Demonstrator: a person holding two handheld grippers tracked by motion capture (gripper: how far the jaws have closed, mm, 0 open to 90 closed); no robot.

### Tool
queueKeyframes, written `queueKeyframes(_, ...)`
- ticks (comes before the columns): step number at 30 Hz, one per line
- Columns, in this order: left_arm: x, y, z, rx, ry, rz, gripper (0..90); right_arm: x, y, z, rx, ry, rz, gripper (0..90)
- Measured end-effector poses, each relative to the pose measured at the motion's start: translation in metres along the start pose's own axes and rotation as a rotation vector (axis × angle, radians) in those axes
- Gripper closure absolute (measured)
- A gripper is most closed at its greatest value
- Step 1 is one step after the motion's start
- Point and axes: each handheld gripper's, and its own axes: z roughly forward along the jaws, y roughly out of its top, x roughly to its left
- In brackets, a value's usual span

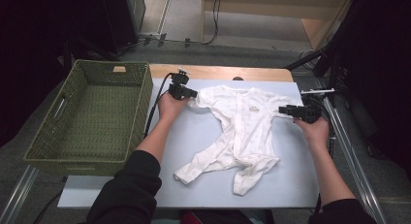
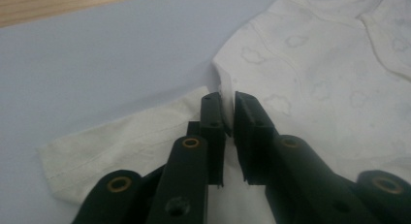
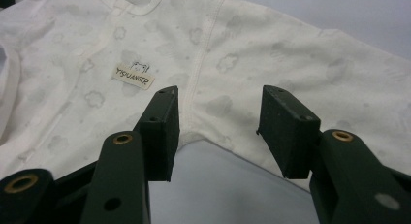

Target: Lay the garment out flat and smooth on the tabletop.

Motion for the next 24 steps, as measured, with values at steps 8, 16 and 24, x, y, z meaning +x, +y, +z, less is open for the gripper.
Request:
queueKeyframes(8, 0.001, -0.002, -0.017, -0.023, -0.005, -0.014, 87.2, 0.006, -0.001, -0.001, 0.002, 0.007, -0.019, 47.6)
queueKeyframes(16, -0.001, -0.008, -0.034, -0.061, -0.008, -0.021, 87.0, 0.010, -0.001, -0.002, -0.001, 0.016, -0.026, 47.7)
queueKeyframes(24, 0.003, -0.017, -0.033, -0.055, -0.009, -0.041, 83.1, 0.013, -0.001, 0.000, 0.000, 0.024, -0.032, 47.8)
